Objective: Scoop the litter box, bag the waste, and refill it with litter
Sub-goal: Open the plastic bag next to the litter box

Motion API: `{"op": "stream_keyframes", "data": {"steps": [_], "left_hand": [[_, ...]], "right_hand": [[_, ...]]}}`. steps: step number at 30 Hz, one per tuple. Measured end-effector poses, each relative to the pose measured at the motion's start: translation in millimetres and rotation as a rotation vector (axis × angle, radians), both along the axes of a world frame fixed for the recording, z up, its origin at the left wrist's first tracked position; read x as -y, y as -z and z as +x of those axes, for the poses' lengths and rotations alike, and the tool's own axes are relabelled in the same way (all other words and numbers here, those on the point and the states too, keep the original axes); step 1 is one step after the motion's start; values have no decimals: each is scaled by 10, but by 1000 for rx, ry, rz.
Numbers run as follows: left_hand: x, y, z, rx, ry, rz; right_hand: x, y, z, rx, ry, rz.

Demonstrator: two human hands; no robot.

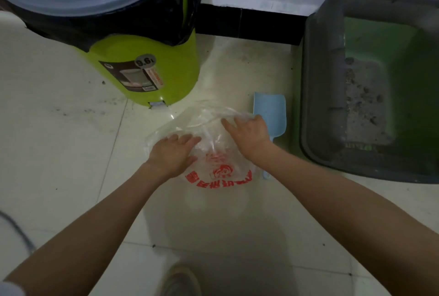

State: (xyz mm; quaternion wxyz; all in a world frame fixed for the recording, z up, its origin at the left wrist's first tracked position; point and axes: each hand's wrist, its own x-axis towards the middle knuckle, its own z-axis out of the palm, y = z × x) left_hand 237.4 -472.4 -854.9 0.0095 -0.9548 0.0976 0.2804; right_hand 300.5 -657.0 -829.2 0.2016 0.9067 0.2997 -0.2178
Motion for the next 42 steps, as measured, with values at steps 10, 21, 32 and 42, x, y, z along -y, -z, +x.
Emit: {"op": "stream_keyframes", "data": {"steps": [10,21,32,42], "left_hand": [[-202,-135,85,205,105,-2],[28,21,184,-212,162,318],[157,-152,-26,427,2,-411],[314,-75,-503,69,105,-6]], "right_hand": [[90,-38,174,47,-41,-104],[287,-7,-7,-39,-153,-204],[456,-293,-544,59,408,796],[700,96,-627,-31,791,535]]}}
